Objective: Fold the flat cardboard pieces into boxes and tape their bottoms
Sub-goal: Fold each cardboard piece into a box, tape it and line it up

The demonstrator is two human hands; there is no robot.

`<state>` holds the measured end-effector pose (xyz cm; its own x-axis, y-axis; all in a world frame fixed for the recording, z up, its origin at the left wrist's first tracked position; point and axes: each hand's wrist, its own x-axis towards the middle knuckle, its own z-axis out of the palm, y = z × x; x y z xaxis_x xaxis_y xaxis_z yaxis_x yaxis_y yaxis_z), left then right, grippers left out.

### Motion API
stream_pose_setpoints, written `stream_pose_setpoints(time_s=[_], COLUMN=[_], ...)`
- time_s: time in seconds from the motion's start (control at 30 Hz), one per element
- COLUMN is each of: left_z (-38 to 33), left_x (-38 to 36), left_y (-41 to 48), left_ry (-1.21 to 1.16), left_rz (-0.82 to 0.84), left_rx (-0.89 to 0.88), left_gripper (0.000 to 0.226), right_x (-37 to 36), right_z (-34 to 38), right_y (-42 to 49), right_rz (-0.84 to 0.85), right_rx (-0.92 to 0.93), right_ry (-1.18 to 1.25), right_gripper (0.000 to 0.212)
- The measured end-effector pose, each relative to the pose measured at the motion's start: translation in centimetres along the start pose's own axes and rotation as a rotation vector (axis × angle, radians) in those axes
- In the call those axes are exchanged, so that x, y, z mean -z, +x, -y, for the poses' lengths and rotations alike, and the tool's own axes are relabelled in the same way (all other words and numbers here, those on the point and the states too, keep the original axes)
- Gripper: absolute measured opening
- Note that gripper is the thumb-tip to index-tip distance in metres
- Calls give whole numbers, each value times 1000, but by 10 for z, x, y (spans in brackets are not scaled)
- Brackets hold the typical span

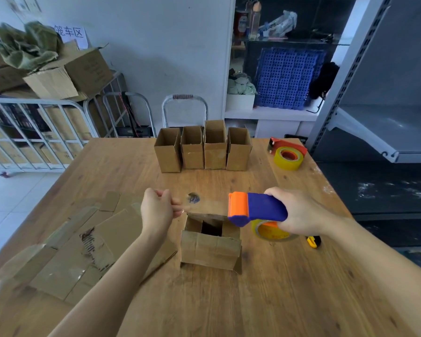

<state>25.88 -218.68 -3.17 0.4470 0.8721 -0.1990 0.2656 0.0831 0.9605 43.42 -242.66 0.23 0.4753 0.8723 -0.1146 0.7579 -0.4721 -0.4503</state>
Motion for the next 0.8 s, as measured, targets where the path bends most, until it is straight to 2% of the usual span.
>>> stream_pose_setpoints(time_s=[0.1, 0.17, 0.2, 0.27, 0.33, 0.47, 0.7, 0.8], left_z=[0, -1, -1, -1, 1, 3, 16, 14], left_x=[0, 1, 2, 1, -4, -15, -20, -16], left_y=[-8, -10, -11, -14, -16, -18, -29, -30], left_ry=[3, 178, 260, 284, 256, 322, 488, 514], left_rz=[112, 188, 209, 204, 161, 127, 97, 97], left_rx=[-31, -66, -82, -80, -82, -106, -279, -266], left_gripper=[35, 42, 37, 21, 17, 18, 23, 21], right_x=[-2, 0, 1, 3, 4, 4, -4, -4], right_z=[4, 3, 1, 1, 3, 5, -4, -9], right_y=[6, 7, 7, 6, 8, 14, 11, 9], right_rz=[11, -10, -16, -13, -14, -4, 94, 88], right_rx=[28, 6, -6, -12, -9, -8, -39, -36], right_ry=[-57, -16, -1, -3, 3, 15, 50, 96], right_gripper=[59, 57, 57, 57, 59, 61, 58, 56])
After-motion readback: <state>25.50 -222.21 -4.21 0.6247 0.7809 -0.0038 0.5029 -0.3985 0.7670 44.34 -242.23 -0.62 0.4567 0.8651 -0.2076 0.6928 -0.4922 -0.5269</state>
